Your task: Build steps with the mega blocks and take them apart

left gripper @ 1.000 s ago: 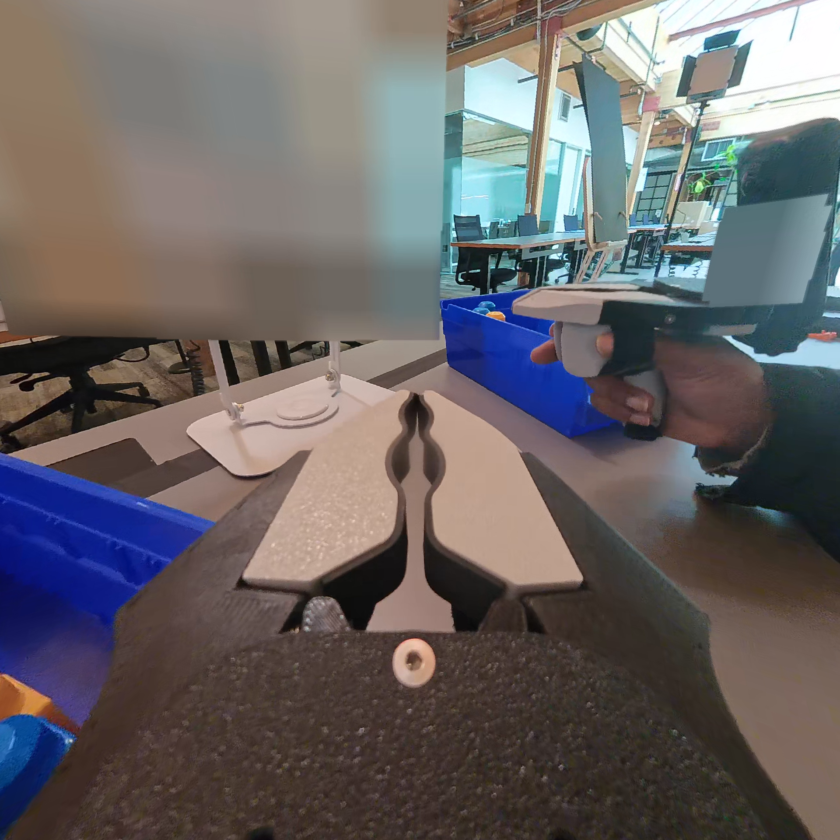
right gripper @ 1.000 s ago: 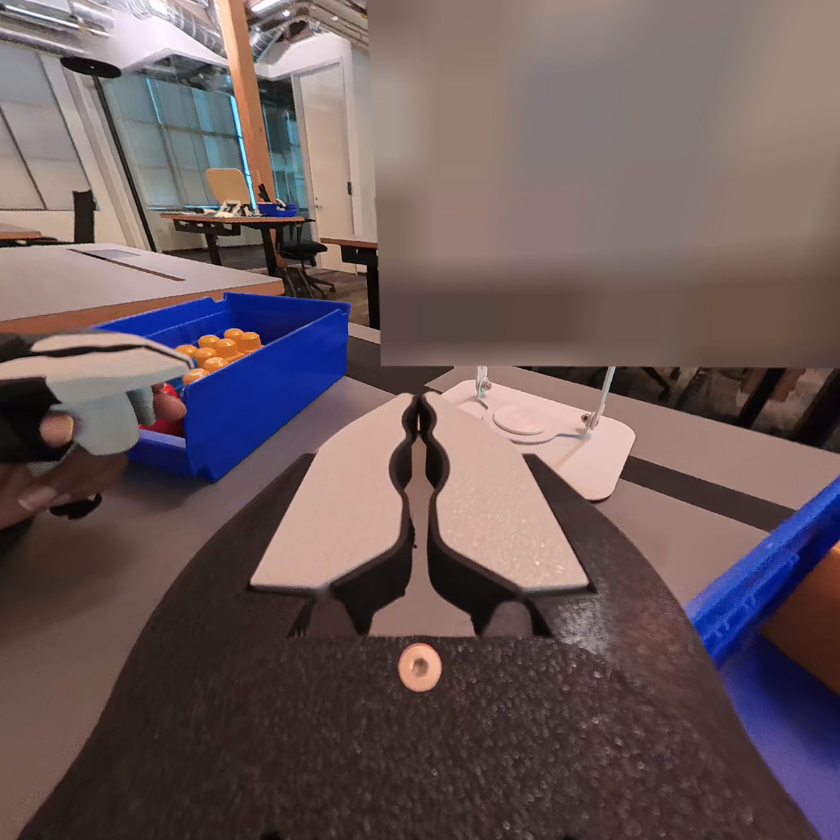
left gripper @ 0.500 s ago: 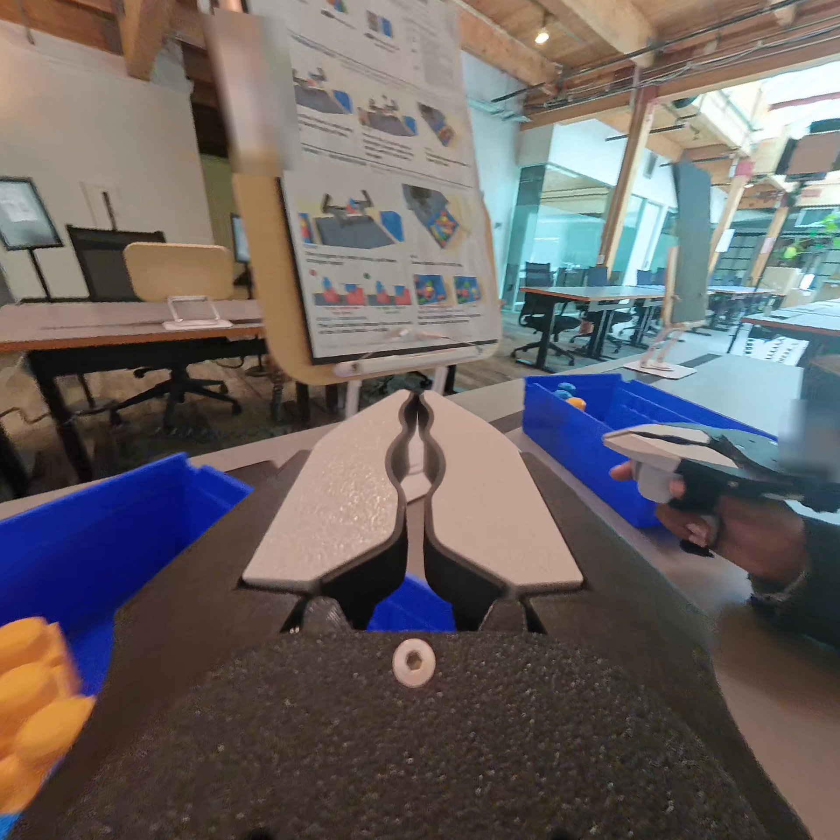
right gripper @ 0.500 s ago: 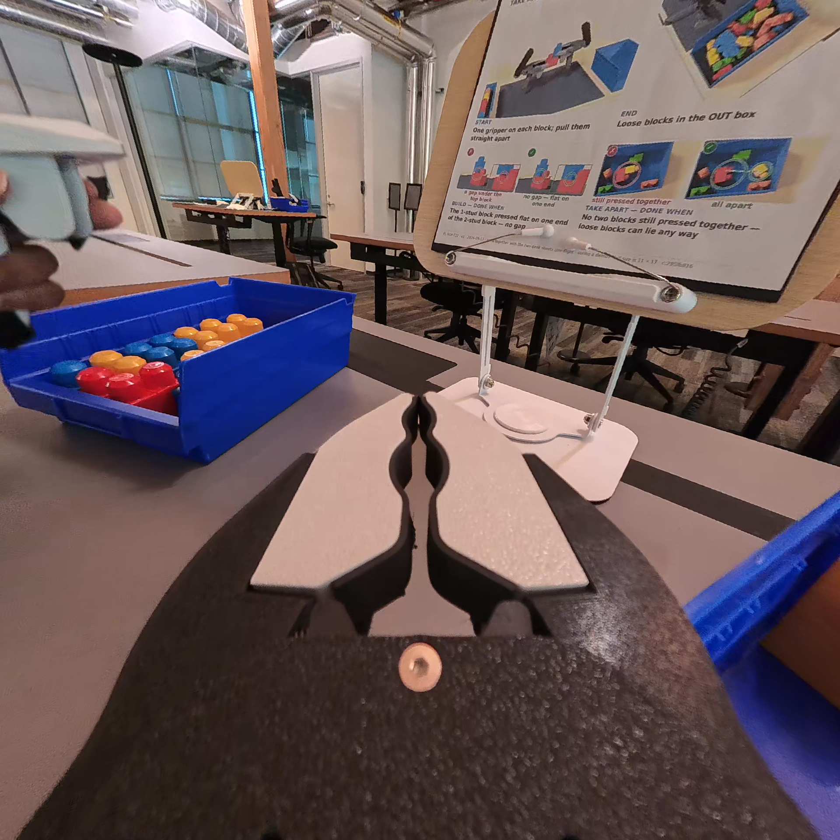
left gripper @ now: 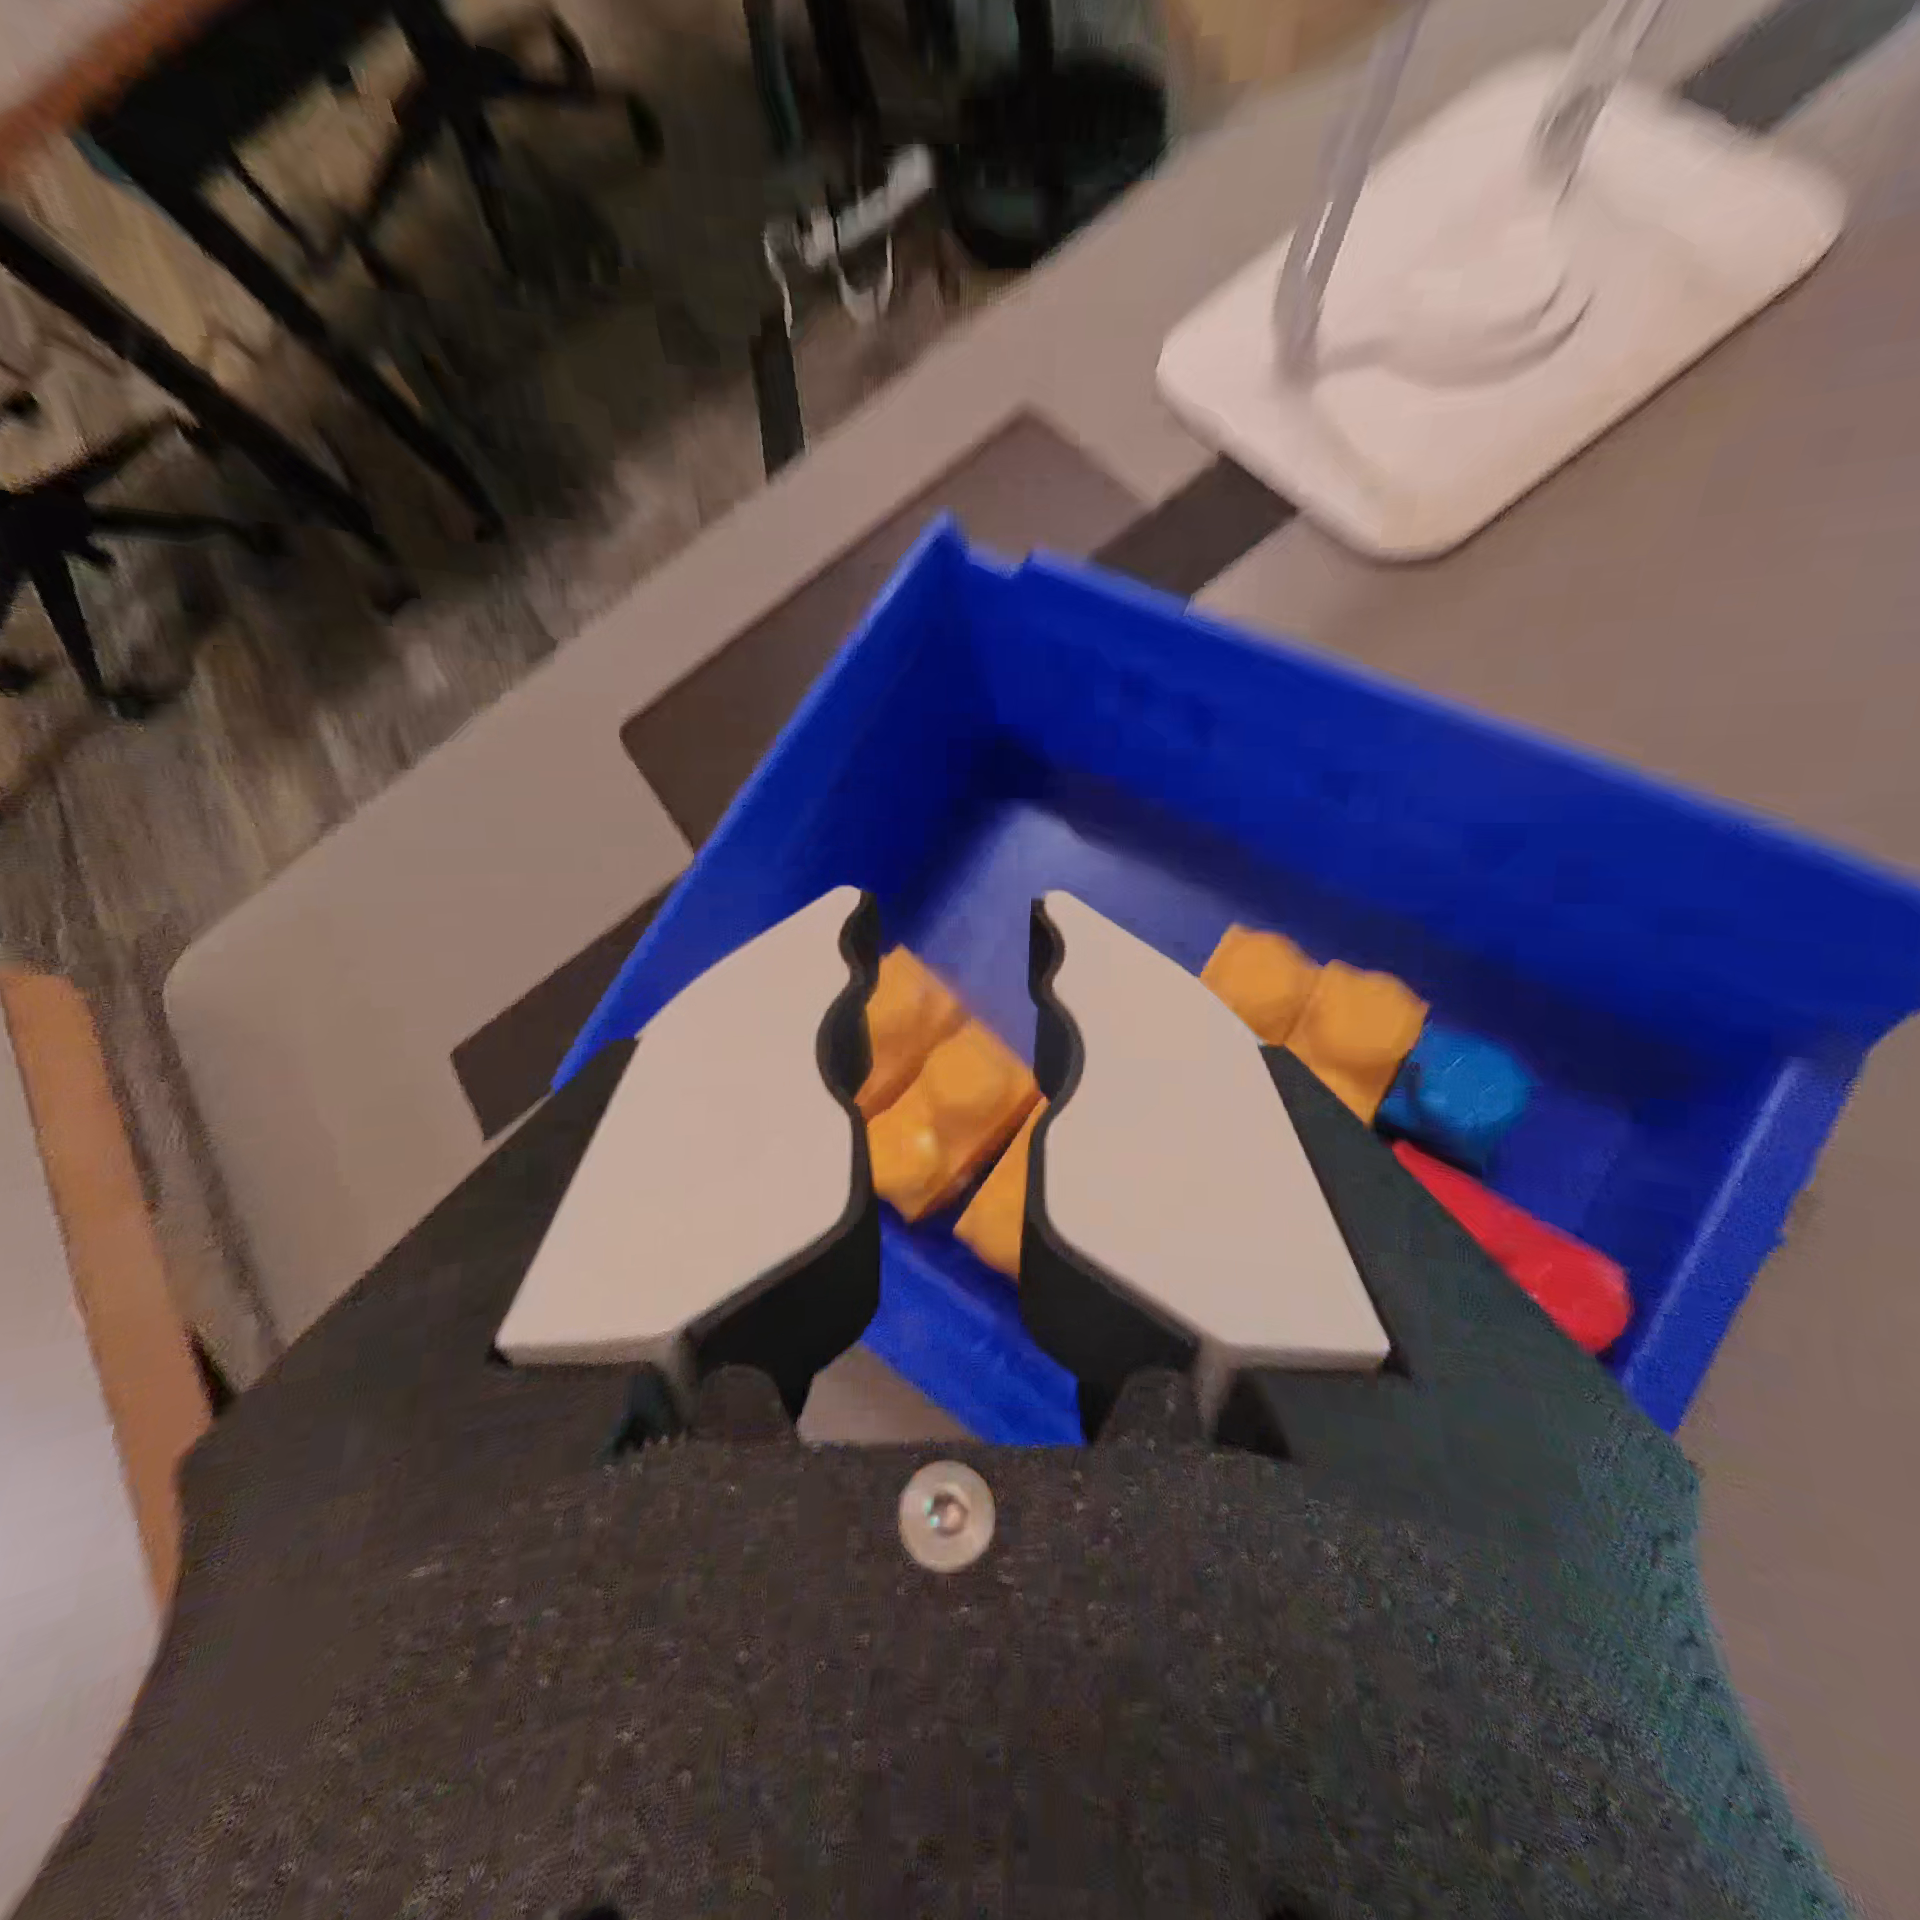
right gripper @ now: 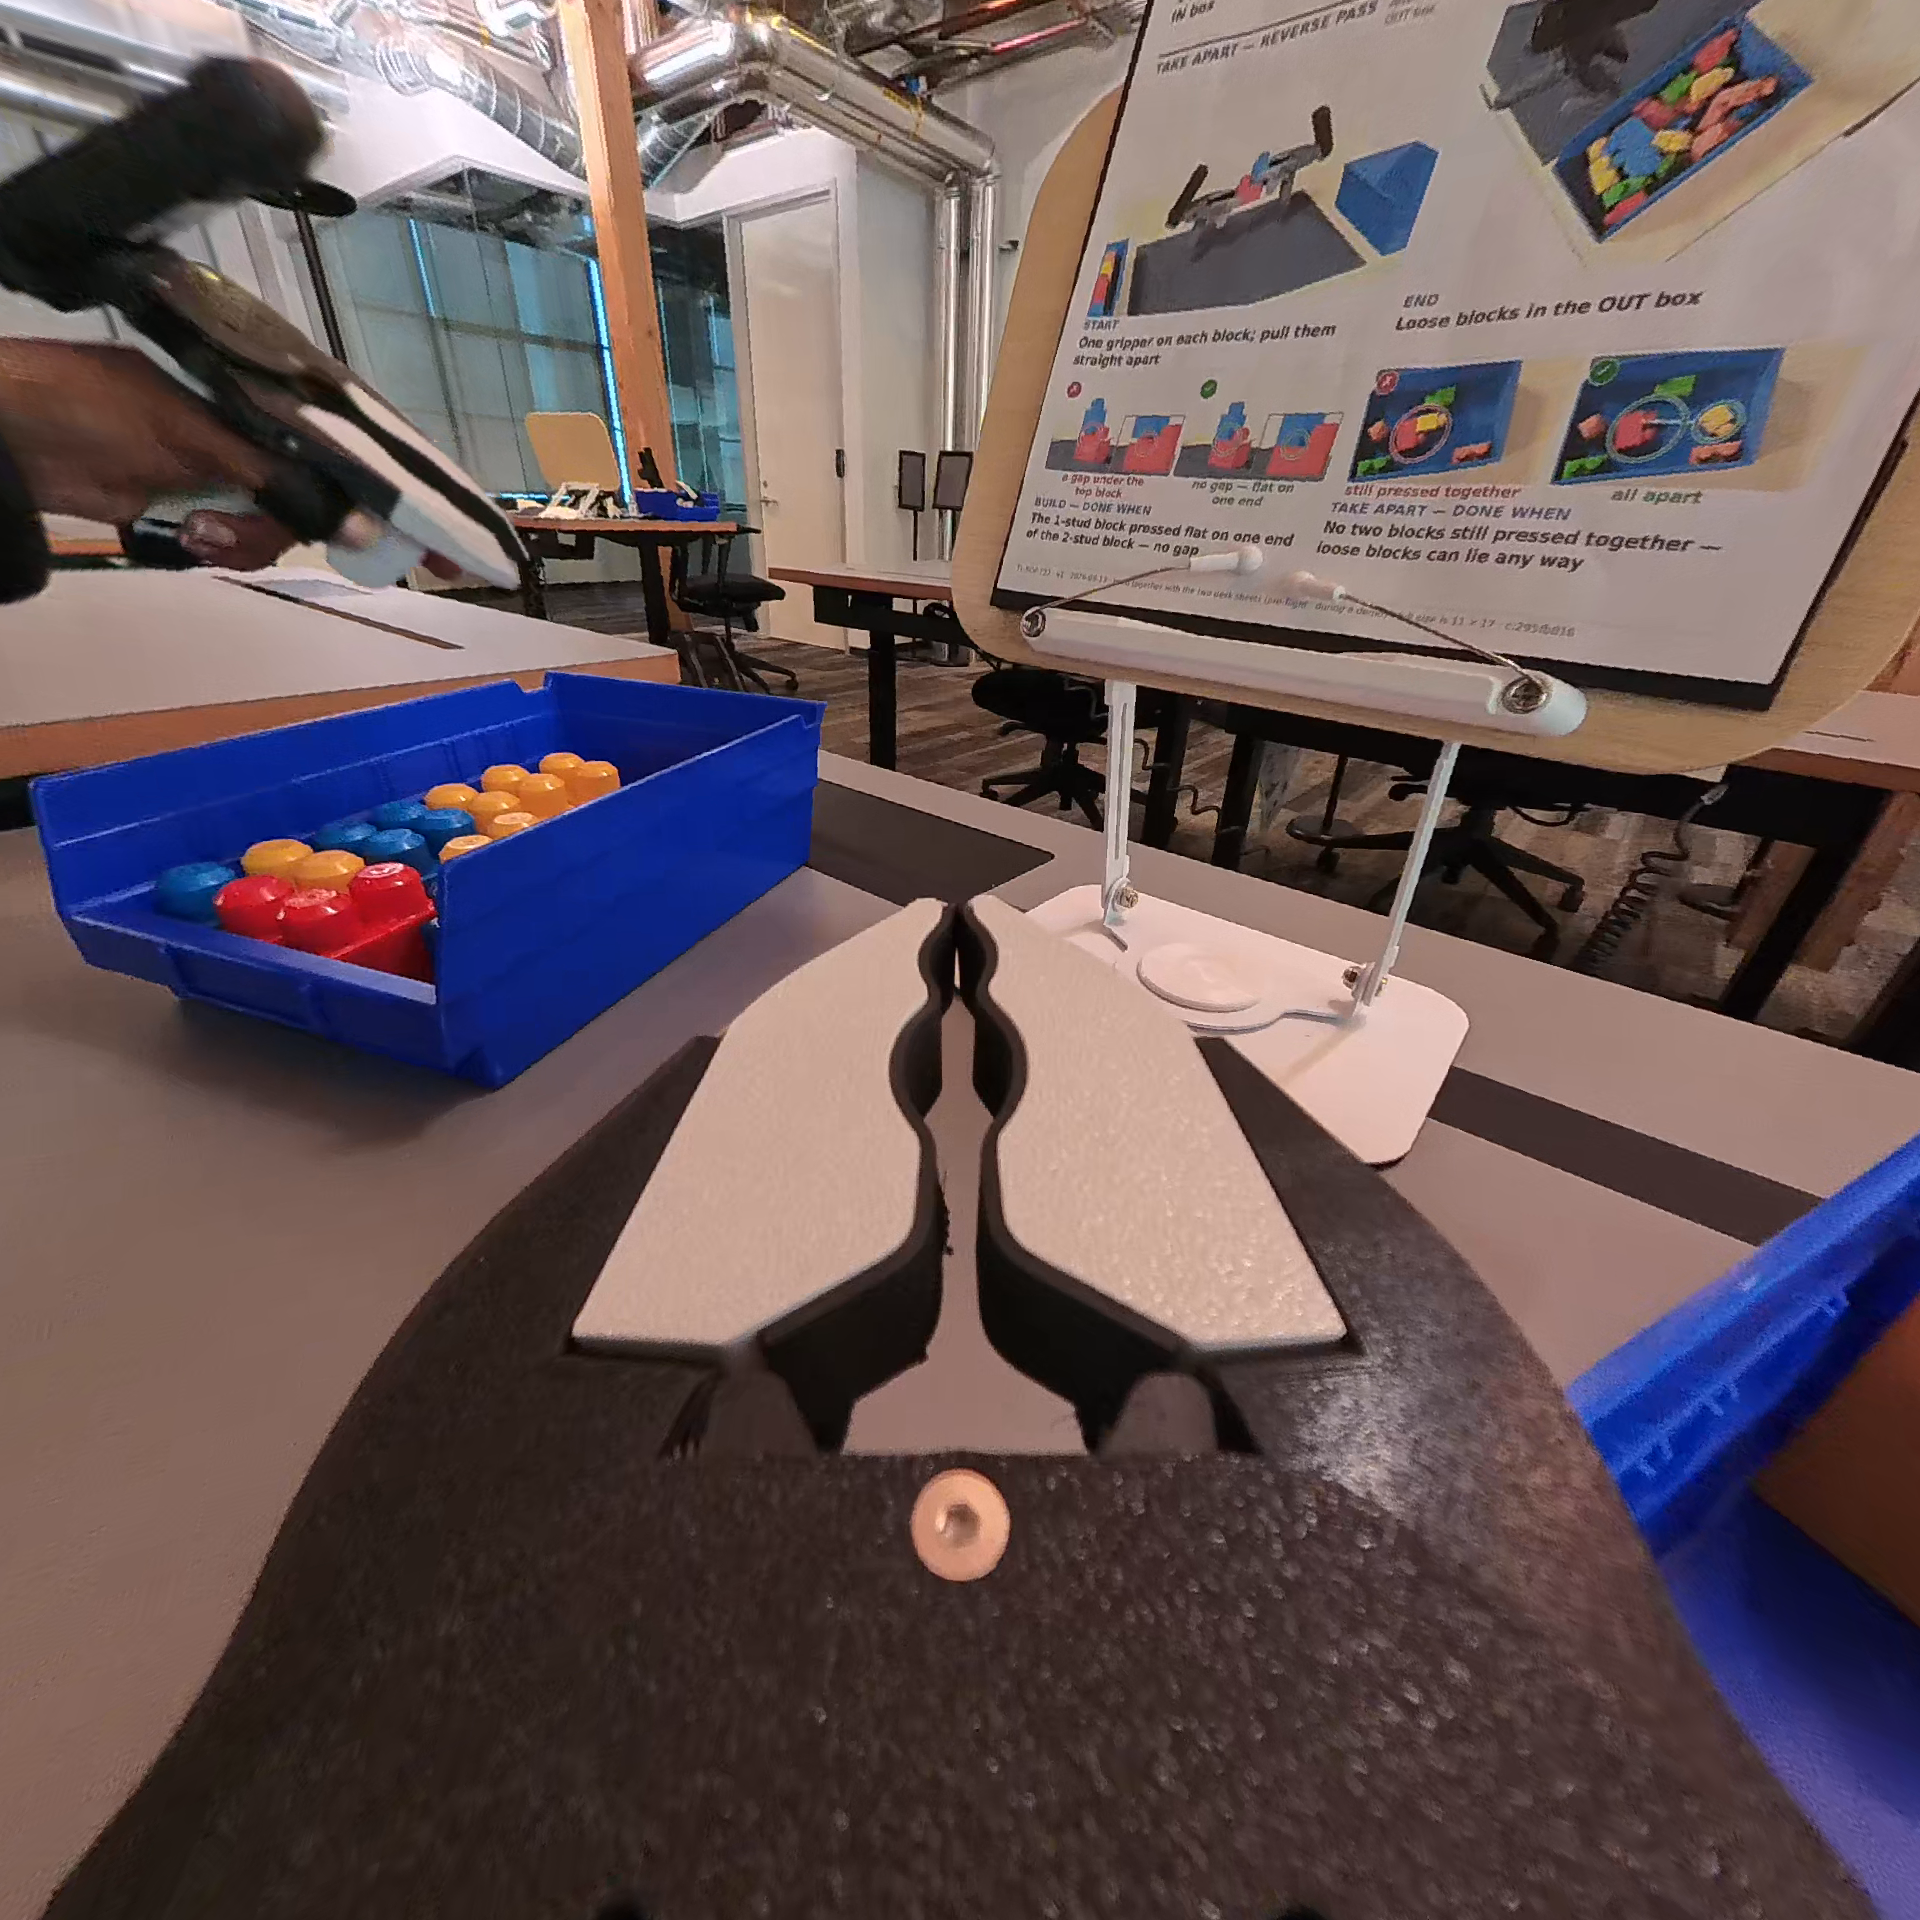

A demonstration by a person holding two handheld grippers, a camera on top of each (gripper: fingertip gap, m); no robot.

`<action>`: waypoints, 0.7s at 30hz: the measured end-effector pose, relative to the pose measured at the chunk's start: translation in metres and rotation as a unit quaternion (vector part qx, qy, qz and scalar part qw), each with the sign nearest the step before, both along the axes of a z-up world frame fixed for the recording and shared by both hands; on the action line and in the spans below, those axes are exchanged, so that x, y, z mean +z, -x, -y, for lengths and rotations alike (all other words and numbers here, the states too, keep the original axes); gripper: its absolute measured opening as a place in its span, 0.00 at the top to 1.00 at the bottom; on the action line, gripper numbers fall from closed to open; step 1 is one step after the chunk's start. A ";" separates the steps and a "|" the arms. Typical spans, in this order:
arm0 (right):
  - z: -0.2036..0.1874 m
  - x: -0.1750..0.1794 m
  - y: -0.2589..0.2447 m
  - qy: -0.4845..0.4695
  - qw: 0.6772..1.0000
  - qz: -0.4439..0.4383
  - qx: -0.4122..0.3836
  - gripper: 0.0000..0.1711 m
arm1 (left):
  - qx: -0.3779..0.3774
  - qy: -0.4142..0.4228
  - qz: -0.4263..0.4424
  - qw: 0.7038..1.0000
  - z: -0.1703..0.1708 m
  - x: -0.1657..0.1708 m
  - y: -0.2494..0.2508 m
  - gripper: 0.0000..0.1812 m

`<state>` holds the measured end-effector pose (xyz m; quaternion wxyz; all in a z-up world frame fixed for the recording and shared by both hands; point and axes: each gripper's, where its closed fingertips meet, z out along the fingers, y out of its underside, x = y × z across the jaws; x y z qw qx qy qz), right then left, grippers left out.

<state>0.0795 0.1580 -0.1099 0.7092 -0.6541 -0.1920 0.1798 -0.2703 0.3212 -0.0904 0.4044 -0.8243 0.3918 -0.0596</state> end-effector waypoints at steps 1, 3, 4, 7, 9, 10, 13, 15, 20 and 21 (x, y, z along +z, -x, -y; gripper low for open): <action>0.000 0.000 0.000 0.000 1.000 0.001 -0.001 1.00 | 0.002 0.025 -0.027 0.999 -0.005 -0.010 0.006 0.84; 0.000 0.000 -0.001 -0.001 1.000 0.002 -0.001 1.00 | 0.005 0.075 -0.073 0.994 -0.011 -0.031 0.017 0.83; 0.001 0.001 -0.002 -0.003 1.000 0.003 -0.002 1.00 | 0.004 0.094 -0.100 0.991 -0.014 -0.041 0.022 0.82; 0.001 0.002 -0.003 -0.007 1.000 0.008 -0.005 1.00 | -0.003 0.132 -0.175 0.976 -0.023 -0.066 0.034 0.81; 0.001 0.002 -0.005 -0.009 1.000 0.011 -0.007 1.00 | -0.004 0.147 -0.202 0.968 -0.029 -0.078 0.036 0.79; 0.001 0.003 -0.005 -0.009 1.000 0.012 -0.008 1.00 | -0.006 0.156 -0.204 0.966 -0.031 -0.083 0.035 0.79; 0.001 0.002 -0.005 -0.009 1.000 0.014 -0.007 1.00 | -0.006 0.185 -0.202 0.962 -0.036 -0.096 0.030 0.78; 0.001 0.002 -0.004 -0.007 1.000 0.016 -0.005 1.00 | -0.005 0.205 -0.210 0.956 -0.036 -0.105 0.030 0.77; 0.001 -0.002 0.001 0.000 1.000 0.023 0.006 1.00 | 0.002 0.220 -0.231 0.948 -0.041 -0.121 0.033 0.78; 0.001 -0.003 0.002 0.001 1.000 0.024 0.008 1.00 | 0.000 0.223 -0.231 0.947 -0.040 -0.124 0.032 0.80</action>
